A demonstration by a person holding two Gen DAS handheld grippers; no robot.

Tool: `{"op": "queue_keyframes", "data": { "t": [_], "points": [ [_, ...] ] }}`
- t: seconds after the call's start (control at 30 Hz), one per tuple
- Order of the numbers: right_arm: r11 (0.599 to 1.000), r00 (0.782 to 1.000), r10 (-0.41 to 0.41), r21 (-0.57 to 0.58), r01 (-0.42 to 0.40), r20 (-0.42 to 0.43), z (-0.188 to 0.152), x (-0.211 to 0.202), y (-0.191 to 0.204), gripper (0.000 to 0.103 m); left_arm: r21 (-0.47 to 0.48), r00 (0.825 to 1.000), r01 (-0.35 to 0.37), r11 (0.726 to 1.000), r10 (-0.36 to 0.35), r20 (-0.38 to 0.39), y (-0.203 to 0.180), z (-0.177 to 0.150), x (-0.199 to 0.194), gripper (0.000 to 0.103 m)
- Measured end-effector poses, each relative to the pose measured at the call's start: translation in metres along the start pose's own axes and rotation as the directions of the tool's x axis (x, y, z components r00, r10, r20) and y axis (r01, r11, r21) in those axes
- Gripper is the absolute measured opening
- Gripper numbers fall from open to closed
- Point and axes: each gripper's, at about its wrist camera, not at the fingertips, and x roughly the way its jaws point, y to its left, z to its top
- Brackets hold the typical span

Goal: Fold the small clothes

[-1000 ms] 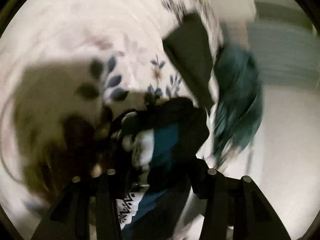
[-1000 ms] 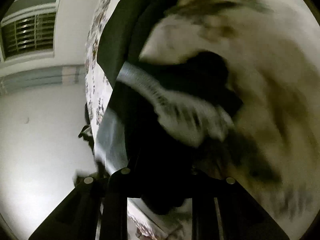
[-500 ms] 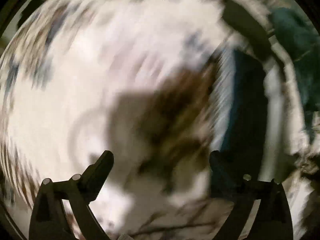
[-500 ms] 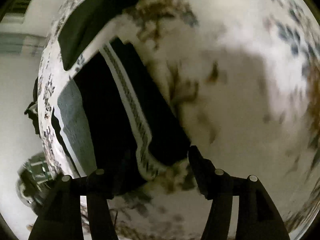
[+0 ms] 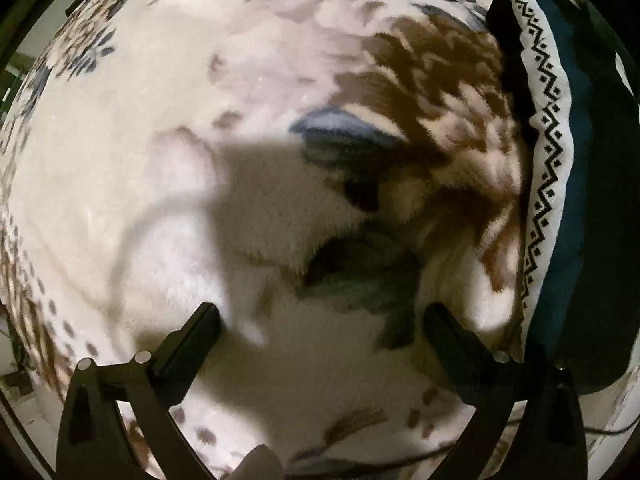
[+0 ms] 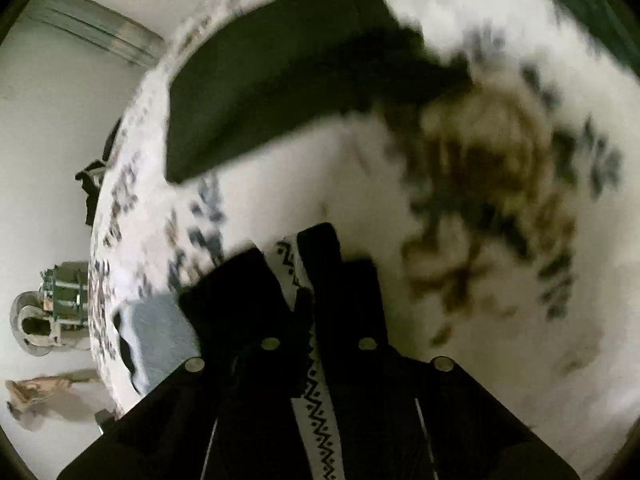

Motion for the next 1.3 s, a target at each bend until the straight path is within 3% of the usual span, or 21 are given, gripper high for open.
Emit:
{"op": "queue_keyframes", "data": {
  "t": [0.13,0.27,0.37,0.43,0.47,0.5,0.57,0.6,0.63,0.67,0.7,0.8,0.87,0.93,1.0,1.07,1.1,1.13,1.17,1.3],
  "points": [
    [0.999,0.999,-0.027,-0.038,0.029,0.034,0.012,-0.013,0.009,0.005,0.011,0.987,-0.001,1.000,-0.001,0.163,-0.008,0.011,-0.058,0.103],
    [0.989,0.993,-0.113,-0.092,0.117,0.043,0.012,-0.008,0.016,0.005,-0.019,0.965,0.156,0.988,-0.148,0.218,-0.027,0.046,-0.090,0.103],
    [1.000,0.999,-0.022,0.013,0.022,-0.039,0.005,-0.007,-0.005,0.006,-0.055,0.943,0.253,0.966,-0.234,0.237,-0.051,0.083,-0.092,0.103],
    [0.997,0.996,0.014,0.074,-0.007,-0.092,-0.002,0.000,-0.019,0.019,-0.057,0.927,0.321,0.945,-0.302,0.222,-0.069,0.115,-0.084,0.103],
    [0.995,0.993,0.034,0.098,-0.022,-0.116,-0.005,0.006,-0.025,0.043,-0.053,0.928,0.340,0.939,-0.325,0.182,-0.079,0.131,-0.073,0.103],
    [0.991,0.989,0.060,0.127,-0.042,-0.138,-0.008,0.014,-0.030,0.061,-0.045,0.926,0.356,0.933,-0.346,0.155,-0.092,0.143,-0.063,0.099],
    [0.978,0.975,0.137,0.178,-0.105,-0.173,-0.009,0.032,-0.035,0.063,-0.021,0.906,0.411,0.912,-0.405,0.123,-0.103,0.163,-0.042,0.032],
    [0.970,0.966,0.171,0.205,-0.131,-0.194,-0.010,0.042,-0.036,0.063,-0.020,0.906,0.415,0.910,-0.411,0.098,-0.107,0.168,-0.035,0.021],
    [0.966,0.962,0.189,0.212,-0.147,-0.197,-0.010,0.047,-0.035,0.060,-0.018,0.909,0.407,0.913,-0.403,0.107,-0.108,0.170,-0.037,0.020],
    [0.974,0.972,0.167,0.184,-0.136,-0.167,-0.010,0.045,-0.030,0.024,-0.006,0.910,0.400,0.916,-0.397,0.123,-0.111,0.169,-0.044,0.019],
    [0.983,0.982,0.135,0.142,-0.116,-0.135,-0.009,0.039,-0.023,0.013,0.009,0.909,0.394,0.919,-0.391,0.141,-0.112,0.168,-0.051,0.019],
    [0.996,0.999,0.041,0.075,-0.041,-0.004,-0.007,0.014,-0.011,0.013,0.018,0.906,0.399,0.917,-0.397,0.150,-0.109,0.173,-0.054,0.019],
    [0.995,0.995,0.038,0.097,-0.029,-0.094,-0.007,0.029,-0.018,0.014,-0.048,0.908,0.412,0.910,-0.405,0.106,-0.107,0.182,-0.038,0.019],
    [0.994,0.978,0.009,0.112,0.015,-0.209,-0.011,0.038,-0.027,0.025,-0.050,0.908,0.416,0.908,-0.412,0.074,-0.110,0.181,-0.039,0.026],
    [0.988,0.971,0.026,0.155,0.012,-0.238,-0.018,0.020,-0.039,0.046,0.022,0.916,0.394,0.919,-0.394,0.078,-0.114,0.171,-0.059,0.028],
    [0.973,0.964,0.079,0.232,-0.019,-0.253,-0.040,-0.013,-0.058,0.051,0.091,0.928,0.346,0.934,-0.355,0.113,-0.113,0.152,-0.080,0.039],
    [0.963,0.960,0.101,0.267,-0.029,-0.262,-0.057,-0.029,-0.067,0.051,0.113,0.939,0.302,0.947,-0.316,0.137,-0.109,0.137,-0.092,0.052],
    [0.952,0.954,0.109,0.304,-0.020,-0.279,-0.076,-0.041,-0.075,0.053,0.118,0.945,0.278,0.953,-0.293,0.146,-0.105,0.123,-0.098,0.076],
    [0.942,0.949,0.112,0.336,-0.006,-0.296,-0.091,-0.047,-0.082,0.060,0.114,0.947,0.269,0.956,-0.284,0.147,-0.100,0.112,-0.100,0.085],
    [0.852,0.922,0.187,0.524,0.019,-0.338,-0.149,-0.040,-0.104,0.062,0.057,0.966,0.217,0.975,-0.223,0.133,-0.079,0.063,-0.098,0.087]
  ]
}}
